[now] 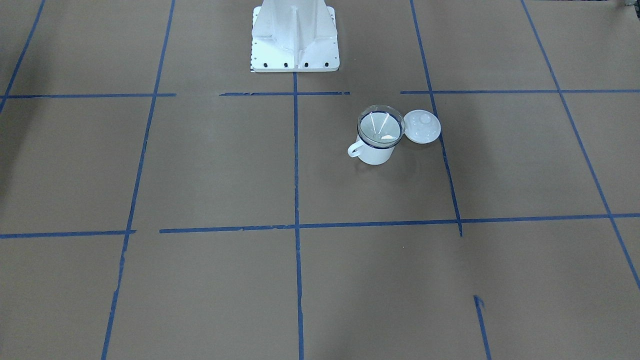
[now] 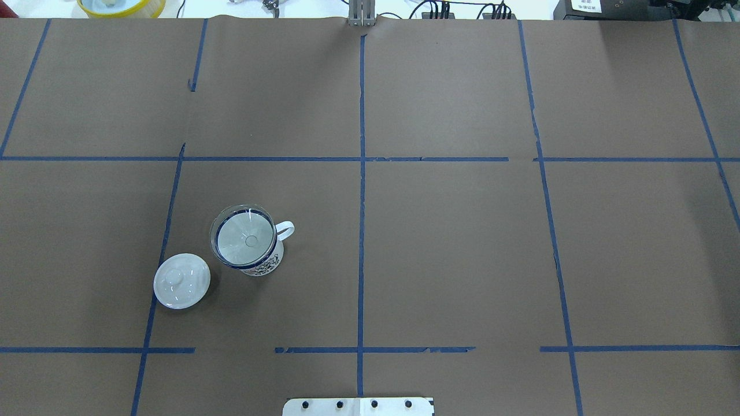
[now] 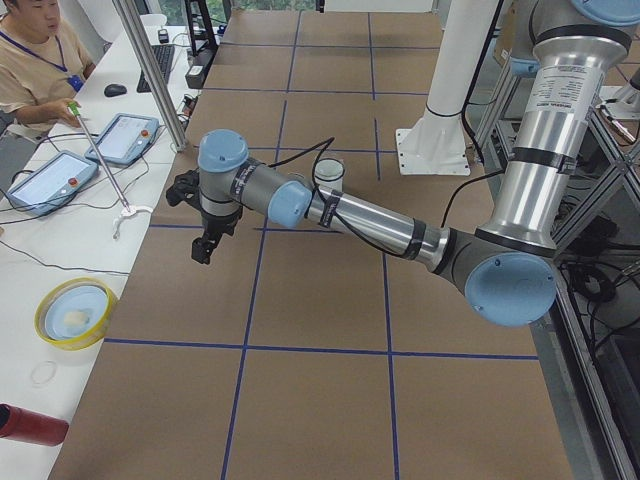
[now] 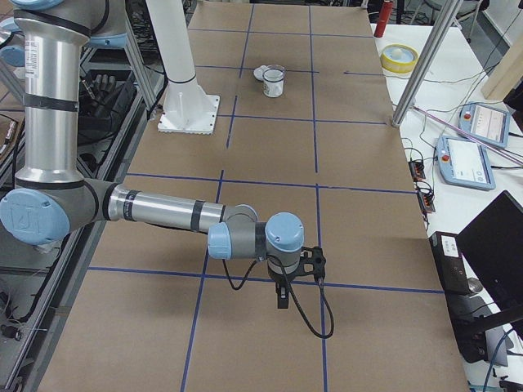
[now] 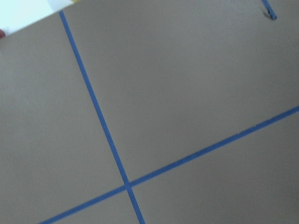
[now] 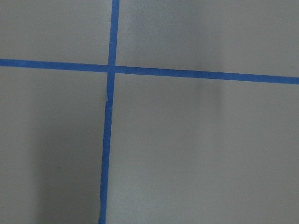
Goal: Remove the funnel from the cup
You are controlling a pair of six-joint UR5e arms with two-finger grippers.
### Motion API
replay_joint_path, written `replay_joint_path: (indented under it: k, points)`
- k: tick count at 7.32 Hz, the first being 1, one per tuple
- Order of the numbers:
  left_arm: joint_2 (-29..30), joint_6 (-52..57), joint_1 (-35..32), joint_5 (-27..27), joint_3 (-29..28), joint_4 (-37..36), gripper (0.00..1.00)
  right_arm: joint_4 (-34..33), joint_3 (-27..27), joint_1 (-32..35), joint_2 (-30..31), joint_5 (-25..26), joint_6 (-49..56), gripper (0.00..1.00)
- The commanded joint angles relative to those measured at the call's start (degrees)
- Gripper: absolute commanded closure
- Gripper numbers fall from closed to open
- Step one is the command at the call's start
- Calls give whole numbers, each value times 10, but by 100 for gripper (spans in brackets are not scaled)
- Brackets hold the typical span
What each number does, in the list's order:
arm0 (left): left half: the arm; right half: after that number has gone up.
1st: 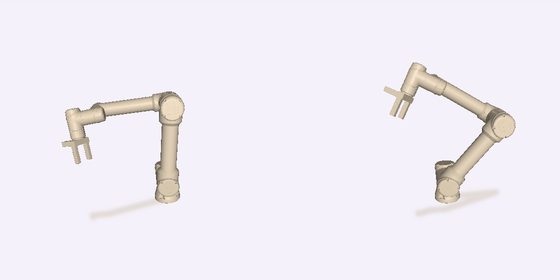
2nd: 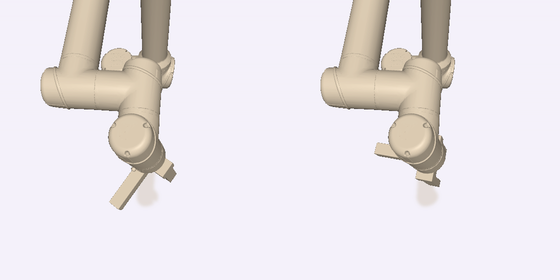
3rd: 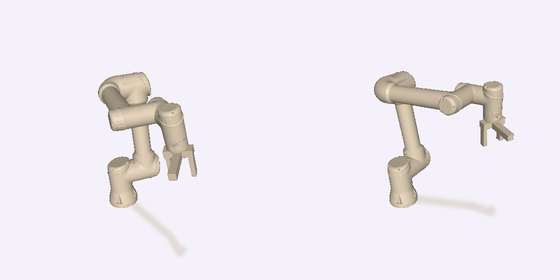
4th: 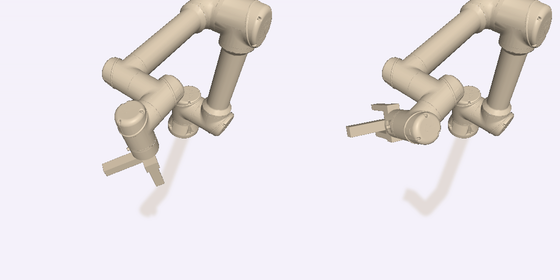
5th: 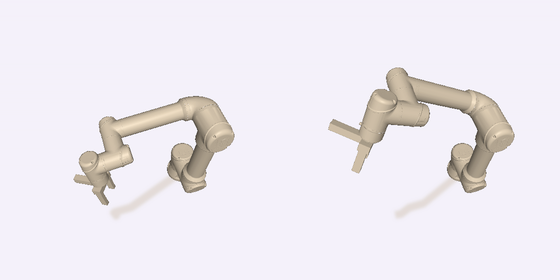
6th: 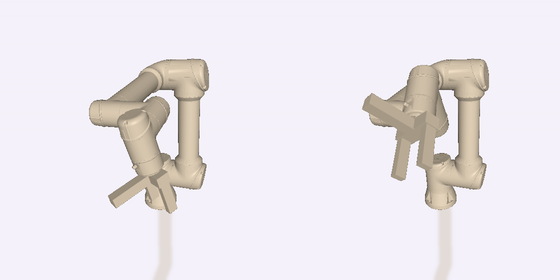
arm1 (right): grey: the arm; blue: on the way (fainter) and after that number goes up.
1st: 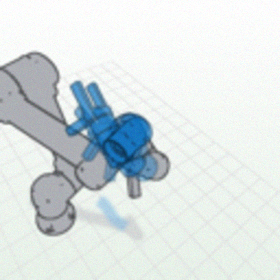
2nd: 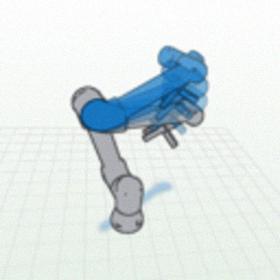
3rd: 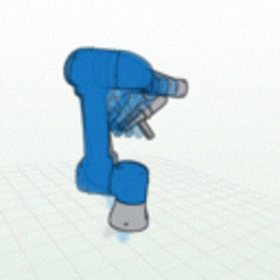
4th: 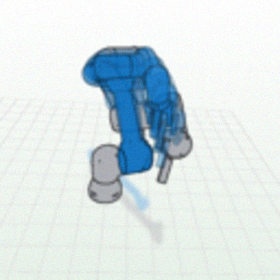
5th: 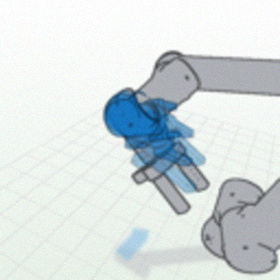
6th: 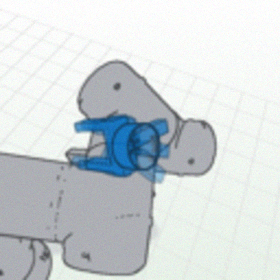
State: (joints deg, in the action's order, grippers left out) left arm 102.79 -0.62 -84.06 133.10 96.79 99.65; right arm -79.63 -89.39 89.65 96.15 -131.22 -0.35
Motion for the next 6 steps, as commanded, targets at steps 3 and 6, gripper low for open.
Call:
replay_joint_path:
  k: [3, 6]
  points:
    - [14, -421, 216, -46, 127, 26, 0, 0, 0, 0, 0, 0, 0, 0]
    - [108, -657, 397, -175, 144, -37, 0, 0, 0, 0, 0, 0, 0, 0]
